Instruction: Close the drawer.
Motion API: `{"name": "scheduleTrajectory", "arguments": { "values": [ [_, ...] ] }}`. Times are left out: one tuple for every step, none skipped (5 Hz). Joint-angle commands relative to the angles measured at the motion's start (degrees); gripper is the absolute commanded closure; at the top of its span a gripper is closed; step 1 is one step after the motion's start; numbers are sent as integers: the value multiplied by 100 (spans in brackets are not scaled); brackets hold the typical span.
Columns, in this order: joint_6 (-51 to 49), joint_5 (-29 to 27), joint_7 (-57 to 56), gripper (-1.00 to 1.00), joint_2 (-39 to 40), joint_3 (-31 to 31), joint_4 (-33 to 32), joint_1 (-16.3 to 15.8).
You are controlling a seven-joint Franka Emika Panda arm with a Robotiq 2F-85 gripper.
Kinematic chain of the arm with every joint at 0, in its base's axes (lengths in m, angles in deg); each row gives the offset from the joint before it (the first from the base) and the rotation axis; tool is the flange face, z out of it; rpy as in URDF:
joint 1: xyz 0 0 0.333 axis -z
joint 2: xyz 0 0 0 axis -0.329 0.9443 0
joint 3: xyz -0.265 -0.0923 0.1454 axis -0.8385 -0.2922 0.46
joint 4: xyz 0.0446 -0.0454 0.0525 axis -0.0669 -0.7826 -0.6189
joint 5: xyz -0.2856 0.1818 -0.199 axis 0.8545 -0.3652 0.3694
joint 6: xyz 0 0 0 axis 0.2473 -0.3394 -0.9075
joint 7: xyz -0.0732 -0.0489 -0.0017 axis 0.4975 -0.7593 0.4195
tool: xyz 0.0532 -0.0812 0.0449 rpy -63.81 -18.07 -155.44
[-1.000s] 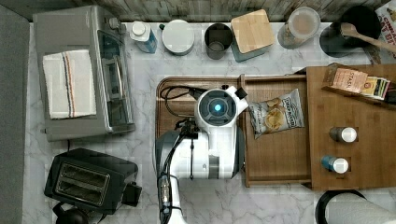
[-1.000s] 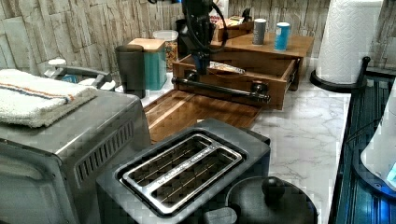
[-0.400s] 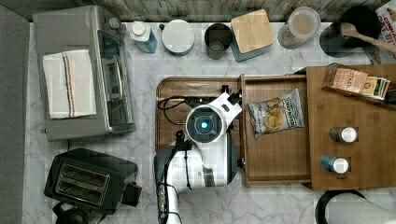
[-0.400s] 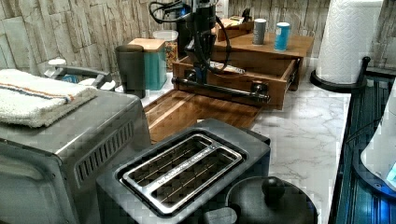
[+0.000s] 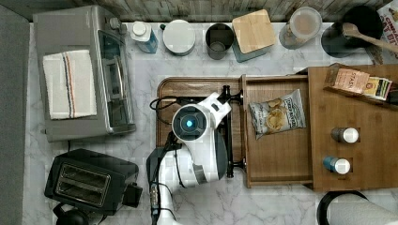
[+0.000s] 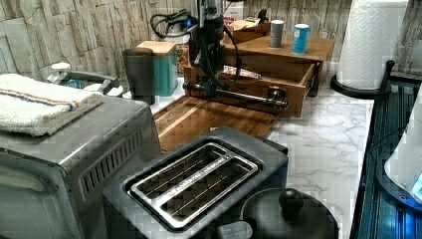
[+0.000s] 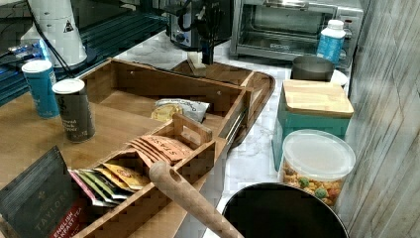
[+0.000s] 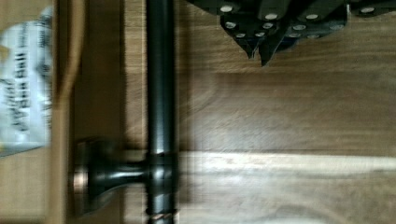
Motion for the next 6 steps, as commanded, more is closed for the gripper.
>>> {"name": "scheduleTrajectory", "arguments": {
  "values": [
    [245,284,35,100,341,80,37,-26],
    [314,431,116,100,255,50,-24,-36],
    [550,523,103,100,210,11,-63,39],
    [593,399,-14,100,266,-16,0,94],
    [522,401,-151,100,317,-71,66,171],
    [233,140,-635,100,377,-104,234,345]
  ]
}}
